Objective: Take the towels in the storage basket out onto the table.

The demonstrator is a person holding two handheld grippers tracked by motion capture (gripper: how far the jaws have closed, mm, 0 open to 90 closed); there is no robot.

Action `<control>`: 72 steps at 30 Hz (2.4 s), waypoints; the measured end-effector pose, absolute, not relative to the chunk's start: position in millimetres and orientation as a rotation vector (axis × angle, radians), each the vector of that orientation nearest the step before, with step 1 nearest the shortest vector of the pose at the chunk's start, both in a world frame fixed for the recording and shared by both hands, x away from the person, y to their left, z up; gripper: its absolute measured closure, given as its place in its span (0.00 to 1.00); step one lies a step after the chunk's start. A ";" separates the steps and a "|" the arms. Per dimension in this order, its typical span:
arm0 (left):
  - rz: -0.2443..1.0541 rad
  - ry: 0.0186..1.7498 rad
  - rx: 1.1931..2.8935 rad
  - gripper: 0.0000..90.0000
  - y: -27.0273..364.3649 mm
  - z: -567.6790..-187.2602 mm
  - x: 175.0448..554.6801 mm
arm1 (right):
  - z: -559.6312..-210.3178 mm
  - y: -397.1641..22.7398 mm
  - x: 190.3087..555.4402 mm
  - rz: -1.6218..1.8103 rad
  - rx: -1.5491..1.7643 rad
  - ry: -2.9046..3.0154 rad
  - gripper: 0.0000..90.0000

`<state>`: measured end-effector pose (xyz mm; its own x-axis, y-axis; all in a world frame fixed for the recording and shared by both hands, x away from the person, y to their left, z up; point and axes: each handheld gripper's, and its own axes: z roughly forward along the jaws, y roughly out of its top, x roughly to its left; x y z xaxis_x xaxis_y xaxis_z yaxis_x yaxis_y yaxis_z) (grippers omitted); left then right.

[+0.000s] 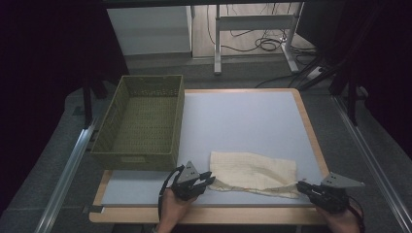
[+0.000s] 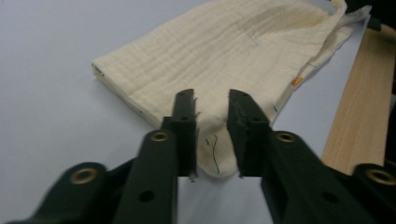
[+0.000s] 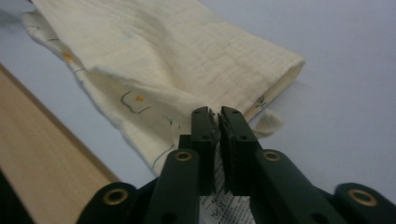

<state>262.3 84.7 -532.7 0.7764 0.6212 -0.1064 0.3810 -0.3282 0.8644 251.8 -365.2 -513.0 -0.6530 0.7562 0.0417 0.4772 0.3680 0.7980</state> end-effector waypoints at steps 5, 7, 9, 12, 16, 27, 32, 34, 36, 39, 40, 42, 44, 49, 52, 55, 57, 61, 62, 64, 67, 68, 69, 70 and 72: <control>0.258 0.788 1.905 0.66 95.7 -528.6 263.9 | -501.8 -375.8 245.3 1.205 1.108 2.271 0.85; 0.266 0.795 1.901 0.60 96.2 -525.6 267.2 | -497.3 -379.5 244.7 1.205 1.117 2.260 0.83; 0.265 0.799 1.908 0.57 93.6 -523.2 272.3 | -491.2 -383.2 244.9 1.223 1.123 2.247 0.81; 0.280 0.799 1.952 0.51 81.6 -521.9 284.4 | -479.7 -382.8 247.1 1.228 1.114 2.225 0.78; 0.301 0.801 1.998 0.47 71.6 -525.3 292.5 | -468.9 -378.6 249.2 1.219 1.097 2.231 0.75; 0.327 0.832 2.109 0.39 64.2 -541.7 301.3 | -463.5 -375.1 262.5 1.202 1.162 2.261 0.72; 0.328 0.845 2.157 0.37 60.2 -542.8 303.4 | -473.3 -364.2 273.9 1.164 1.162 2.283 0.68; 0.329 0.848 2.156 0.36 59.7 -543.0 303.4 | -475.1 -362.6 277.6 1.154 1.161 2.279 0.67; 0.311 0.858 2.151 0.34 60.8 -543.2 304.9 | -480.7 -358.7 292.0 1.132 1.164 2.259 0.64; 0.297 0.870 2.144 0.33 61.6 -543.4 306.0 | -483.5 -356.6 303.0 1.142 1.178 2.239 0.63; 0.290 0.874 2.139 0.33 62.3 -543.5 306.5 | -485.8 -352.6 314.5 1.129 1.185 2.223 0.63; 0.293 0.875 2.141 0.33 62.2 -543.5 306.4 | -490.1 -348.6 326.1 1.085 1.185 2.210 0.63; 0.311 0.870 2.151 0.33 60.6 -543.6 305.5 | -497.2 -346.2 337.2 1.079 1.215 2.224 0.63; 0.320 0.870 2.154 0.33 60.1 -543.8 305.1 | -518.1 -340.2 344.6 0.953 1.228 2.286 0.72; 0.319 0.871 2.154 0.32 60.1 -543.8 305.3 | -517.5 -342.2 339.5 0.993 1.256 2.303 0.94; 0.325 0.875 2.154 0.30 60.0 -543.7 305.0 | -515.6 -339.2 339.1 0.957 1.218 2.318 0.96; 0.330 0.858 2.147 0.30 60.2 -543.1 303.6 | -510.3 -335.9 343.5 0.910 1.178 2.313 0.97; 0.298 0.860 2.058 0.29 63.1 -539.3 307.0 | -505.0 -335.8 354.0 0.909 1.165 2.302 0.97; 0.310 0.869 2.062 0.29 62.2 -538.1 309.0 | -503.8 -335.5 358.0 0.904 1.162 2.299 0.97; 0.357 0.877 2.069 0.30 61.0 -536.3 313.9 | -502.8 -335.9 371.5 0.888 1.152 2.287 0.97; 0.356 0.898 2.049 0.32 61.3 -534.6 319.4 | -502.9 -337.2 381.3 0.886 1.165 2.276 0.96; 0.367 0.908 2.034 0.32 61.6 -531.8 325.0 | -502.7 -338.7 390.8 0.880 1.168 2.265 0.96; 0.367 0.908 2.034 0.33 61.6 -531.8 325.0 | -502.7 -338.7 390.8 0.880 1.168 2.265 0.96; 0.379 0.925 2.016 0.33 60.9 -528.3 331.2 | -503.1 -340.2 399.8 0.887 1.183 2.260 0.96; 0.374 0.933 2.001 0.33 60.0 -525.9 336.1 | -503.8 -340.8 403.6 0.889 1.192 2.264 0.96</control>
